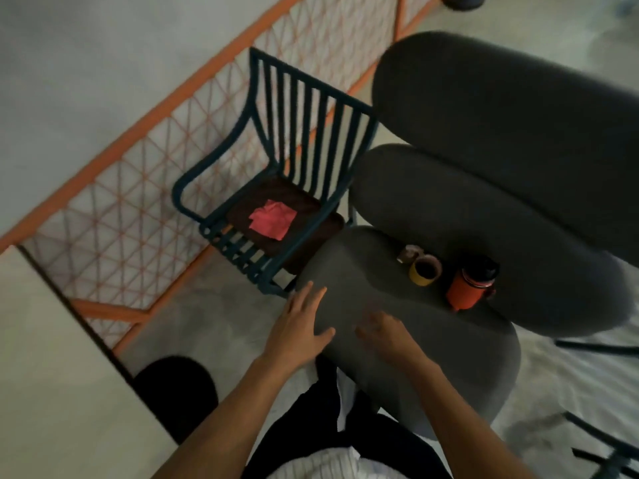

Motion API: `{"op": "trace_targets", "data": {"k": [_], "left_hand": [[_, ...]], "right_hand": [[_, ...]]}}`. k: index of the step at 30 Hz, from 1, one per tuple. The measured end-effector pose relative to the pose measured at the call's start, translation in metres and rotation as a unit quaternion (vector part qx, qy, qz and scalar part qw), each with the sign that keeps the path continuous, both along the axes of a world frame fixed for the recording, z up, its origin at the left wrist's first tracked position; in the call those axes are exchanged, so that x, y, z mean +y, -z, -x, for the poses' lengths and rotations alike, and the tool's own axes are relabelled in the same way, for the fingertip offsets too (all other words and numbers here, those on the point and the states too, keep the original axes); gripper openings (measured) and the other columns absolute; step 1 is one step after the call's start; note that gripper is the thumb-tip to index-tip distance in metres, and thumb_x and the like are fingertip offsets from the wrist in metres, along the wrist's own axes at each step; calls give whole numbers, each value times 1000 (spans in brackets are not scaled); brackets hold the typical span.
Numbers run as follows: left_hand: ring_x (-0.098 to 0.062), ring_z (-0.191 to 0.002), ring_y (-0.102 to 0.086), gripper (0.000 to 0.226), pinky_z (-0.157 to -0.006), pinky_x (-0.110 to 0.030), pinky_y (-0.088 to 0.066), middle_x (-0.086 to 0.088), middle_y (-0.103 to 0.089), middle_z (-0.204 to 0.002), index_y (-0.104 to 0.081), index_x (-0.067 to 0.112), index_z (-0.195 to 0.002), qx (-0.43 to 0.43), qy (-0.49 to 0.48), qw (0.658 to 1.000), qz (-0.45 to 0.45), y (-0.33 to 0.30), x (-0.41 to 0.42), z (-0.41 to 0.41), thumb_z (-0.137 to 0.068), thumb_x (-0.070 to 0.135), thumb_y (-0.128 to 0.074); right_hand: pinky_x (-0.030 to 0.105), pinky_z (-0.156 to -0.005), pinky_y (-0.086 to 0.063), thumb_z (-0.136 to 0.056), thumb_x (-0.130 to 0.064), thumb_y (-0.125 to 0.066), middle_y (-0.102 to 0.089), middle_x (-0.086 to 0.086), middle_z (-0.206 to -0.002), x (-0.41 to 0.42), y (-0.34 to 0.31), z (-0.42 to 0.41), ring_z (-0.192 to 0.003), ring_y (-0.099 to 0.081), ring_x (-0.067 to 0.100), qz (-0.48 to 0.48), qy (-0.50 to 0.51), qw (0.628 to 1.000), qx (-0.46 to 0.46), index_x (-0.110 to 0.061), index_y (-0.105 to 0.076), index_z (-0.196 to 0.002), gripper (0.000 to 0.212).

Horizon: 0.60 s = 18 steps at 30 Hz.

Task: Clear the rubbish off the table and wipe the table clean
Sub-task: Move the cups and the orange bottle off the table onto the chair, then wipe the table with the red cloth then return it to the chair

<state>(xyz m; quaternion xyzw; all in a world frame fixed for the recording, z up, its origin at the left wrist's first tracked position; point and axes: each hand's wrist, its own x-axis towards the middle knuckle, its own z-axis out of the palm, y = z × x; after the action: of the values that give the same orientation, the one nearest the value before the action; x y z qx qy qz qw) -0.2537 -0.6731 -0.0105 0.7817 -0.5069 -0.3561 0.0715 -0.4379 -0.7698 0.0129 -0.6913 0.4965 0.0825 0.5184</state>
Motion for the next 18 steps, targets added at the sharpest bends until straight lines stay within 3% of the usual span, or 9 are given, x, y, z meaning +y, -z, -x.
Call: {"op": "trace_targets", "data": {"k": [6, 9, 12, 18], "left_hand": [[-21, -154, -11, 83, -116, -48, -35, 9, -2, -168, -14, 32, -159, -23, -61, 998, 24, -10, 23, -39, -94, 50, -61], [-24, -154, -11, 83, -116, -51, -35, 8, -2, -168, -15, 32, -159, -31, -80, 996, 21, -10, 27, -64, -93, 49, -63], [-25, -153, -12, 84, -117, -50, -34, 5, -4, -168, -16, 30, -159, -30, -106, 994, 20, -6, 30, -98, -92, 48, -64], [-28, -153, -13, 83, -118, -47, -32, 2, -7, -168, -19, 28, -158, -9, -125, 992, 23, 6, 19, -178, -92, 43, -67]], "right_hand": [[40, -97, -46, -96, -30, -59, -59, 12, -130, 6, -22, -59, -118, -56, 32, 35, -91, 995, 8, -8, -54, -130, 40], [37, -98, -44, -97, -21, -57, -55, 18, -133, 3, -29, -91, -122, -52, 36, 61, -131, 989, 37, -1, -53, -131, 40], [37, -96, -42, -94, -21, -59, -55, 16, -134, -4, -21, -128, -122, -51, 34, 86, -125, 988, 33, -8, -54, -130, 39], [32, -96, -42, -91, -37, -65, -48, 11, -138, -29, -3, -209, -122, -53, 29, 85, -113, 989, 33, -24, -41, -143, 59]]}}
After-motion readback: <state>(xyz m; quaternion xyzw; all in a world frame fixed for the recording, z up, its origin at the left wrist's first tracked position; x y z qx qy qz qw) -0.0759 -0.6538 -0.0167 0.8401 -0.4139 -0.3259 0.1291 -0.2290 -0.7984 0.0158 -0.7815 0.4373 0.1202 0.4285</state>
